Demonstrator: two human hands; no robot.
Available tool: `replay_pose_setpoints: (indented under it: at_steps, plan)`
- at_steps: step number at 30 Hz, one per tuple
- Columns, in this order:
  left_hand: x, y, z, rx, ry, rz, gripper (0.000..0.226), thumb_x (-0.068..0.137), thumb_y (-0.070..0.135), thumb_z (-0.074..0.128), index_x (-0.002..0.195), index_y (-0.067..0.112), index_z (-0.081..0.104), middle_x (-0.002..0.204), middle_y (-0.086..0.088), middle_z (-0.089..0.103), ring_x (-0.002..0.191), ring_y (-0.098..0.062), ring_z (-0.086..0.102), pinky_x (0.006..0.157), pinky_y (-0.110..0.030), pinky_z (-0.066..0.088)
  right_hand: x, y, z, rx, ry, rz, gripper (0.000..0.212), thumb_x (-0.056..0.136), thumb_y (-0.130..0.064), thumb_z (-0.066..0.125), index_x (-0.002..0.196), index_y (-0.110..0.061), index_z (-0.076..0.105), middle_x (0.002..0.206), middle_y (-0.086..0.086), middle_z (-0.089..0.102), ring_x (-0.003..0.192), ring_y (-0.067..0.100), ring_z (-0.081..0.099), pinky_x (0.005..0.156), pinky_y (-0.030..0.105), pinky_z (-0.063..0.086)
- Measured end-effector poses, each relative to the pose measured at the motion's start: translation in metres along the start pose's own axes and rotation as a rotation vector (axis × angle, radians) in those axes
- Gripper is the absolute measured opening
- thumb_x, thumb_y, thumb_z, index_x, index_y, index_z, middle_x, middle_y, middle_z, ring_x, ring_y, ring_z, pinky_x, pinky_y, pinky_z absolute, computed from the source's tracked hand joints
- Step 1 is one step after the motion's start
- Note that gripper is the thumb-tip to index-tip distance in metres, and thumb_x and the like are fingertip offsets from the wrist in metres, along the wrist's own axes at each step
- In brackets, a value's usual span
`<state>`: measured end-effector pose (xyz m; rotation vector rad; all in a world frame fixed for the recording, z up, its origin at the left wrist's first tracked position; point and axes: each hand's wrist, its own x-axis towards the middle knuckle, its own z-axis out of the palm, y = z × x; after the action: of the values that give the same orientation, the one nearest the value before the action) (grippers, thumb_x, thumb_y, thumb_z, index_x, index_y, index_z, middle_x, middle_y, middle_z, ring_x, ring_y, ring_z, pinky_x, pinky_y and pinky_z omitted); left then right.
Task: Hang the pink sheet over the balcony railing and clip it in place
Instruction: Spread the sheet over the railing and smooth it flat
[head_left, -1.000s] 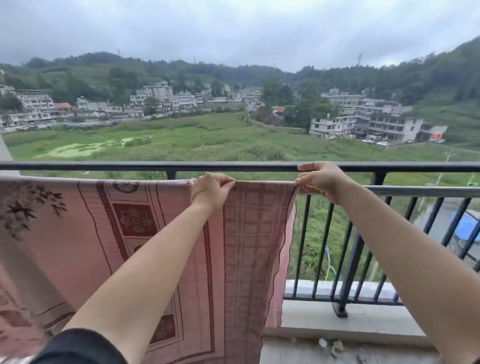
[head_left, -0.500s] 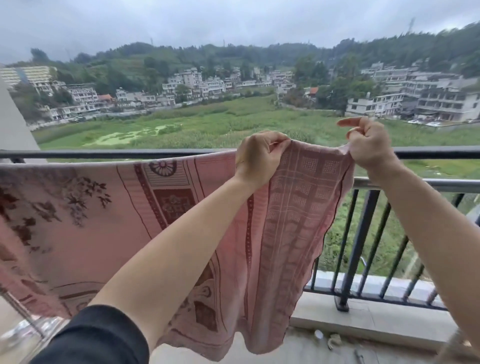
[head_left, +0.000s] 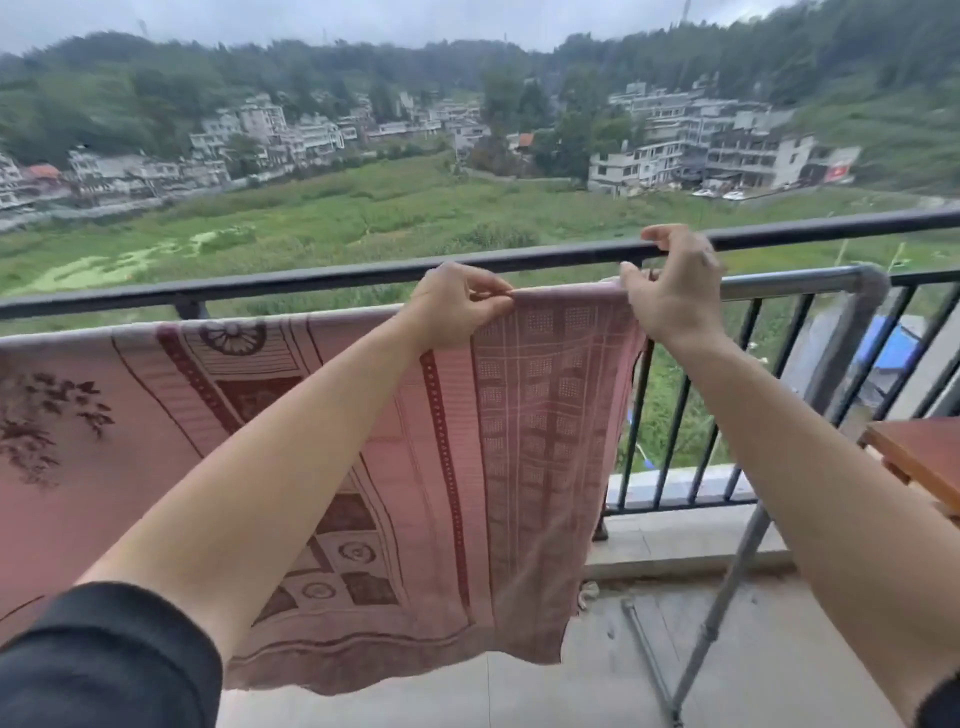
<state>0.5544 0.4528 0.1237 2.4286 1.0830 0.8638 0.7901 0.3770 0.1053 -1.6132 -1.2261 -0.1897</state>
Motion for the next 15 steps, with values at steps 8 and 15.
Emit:
replay_pose_setpoints:
  at_steps: [8, 15]
  plan:
    - [-0.015, -0.012, 0.016, -0.069, 0.217, 0.076, 0.008, 0.084, 0.025, 0.075, 0.09, 0.028, 0.078, 0.08, 0.02, 0.07, 0.083, 0.003, 0.068, 0.084, -0.022, 0.056, -0.052, 0.004, 0.018, 0.261, 0.27, -0.023, 0.028, 0.089, -0.007, 0.066, 0.116, -0.011, 0.059, 0.117, -0.002, 0.045, 0.098, 0.021, 0.064, 0.088, 0.024, 0.055]
    - [-0.014, -0.014, 0.011, -0.047, 0.193, 0.019, 0.009, 0.08, 0.039, 0.076, 0.088, 0.036, 0.076, 0.081, 0.022, 0.07, 0.086, 0.004, 0.067, 0.087, -0.031, 0.055, -0.07, 0.013, 0.019, 0.299, -0.022, 0.486, 0.036, 0.092, -0.044, 0.062, 0.112, -0.015, 0.057, 0.105, -0.001, 0.065, 0.096, 0.016, 0.065, 0.092, 0.038, 0.056]
